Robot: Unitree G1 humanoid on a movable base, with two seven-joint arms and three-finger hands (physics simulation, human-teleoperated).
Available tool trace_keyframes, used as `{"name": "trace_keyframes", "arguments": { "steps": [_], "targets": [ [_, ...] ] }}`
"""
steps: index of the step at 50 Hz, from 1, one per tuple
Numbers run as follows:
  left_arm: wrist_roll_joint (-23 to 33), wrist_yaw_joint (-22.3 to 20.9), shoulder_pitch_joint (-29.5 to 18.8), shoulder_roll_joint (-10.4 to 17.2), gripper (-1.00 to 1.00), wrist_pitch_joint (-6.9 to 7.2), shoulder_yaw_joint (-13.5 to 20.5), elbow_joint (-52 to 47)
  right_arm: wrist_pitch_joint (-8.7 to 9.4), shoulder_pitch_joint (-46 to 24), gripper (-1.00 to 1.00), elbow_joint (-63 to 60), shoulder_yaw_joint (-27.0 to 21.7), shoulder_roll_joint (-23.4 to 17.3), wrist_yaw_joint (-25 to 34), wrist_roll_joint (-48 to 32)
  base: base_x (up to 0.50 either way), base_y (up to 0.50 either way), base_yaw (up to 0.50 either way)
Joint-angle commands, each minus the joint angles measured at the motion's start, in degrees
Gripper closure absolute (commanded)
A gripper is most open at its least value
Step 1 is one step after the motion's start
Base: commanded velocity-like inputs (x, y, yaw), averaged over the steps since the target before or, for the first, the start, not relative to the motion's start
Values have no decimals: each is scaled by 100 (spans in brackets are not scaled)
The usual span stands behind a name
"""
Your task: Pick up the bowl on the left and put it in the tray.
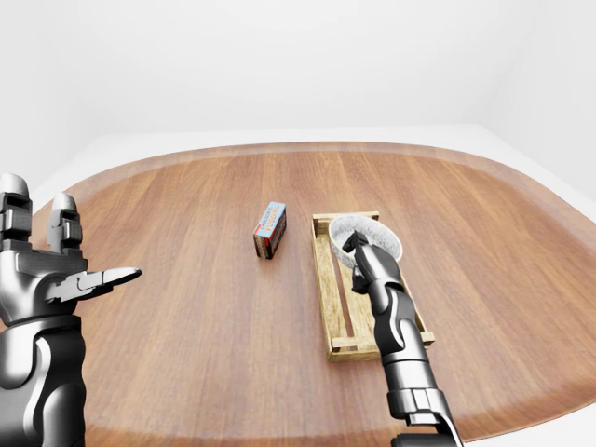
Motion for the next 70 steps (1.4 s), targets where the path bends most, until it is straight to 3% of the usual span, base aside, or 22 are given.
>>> {"name": "trace_keyframes", "arguments": {
  "steps": [1,70],
  "targets": [
    [-18,9,-4,6,-100,0,3,-7,0,-55,100,259,5,-8,-191,-170,0,0,0],
    [-97,26,6,18,-100,0,56,-113,0,-942,100,2701,453,46,-976,-255,0,0,0]
  ]
}}
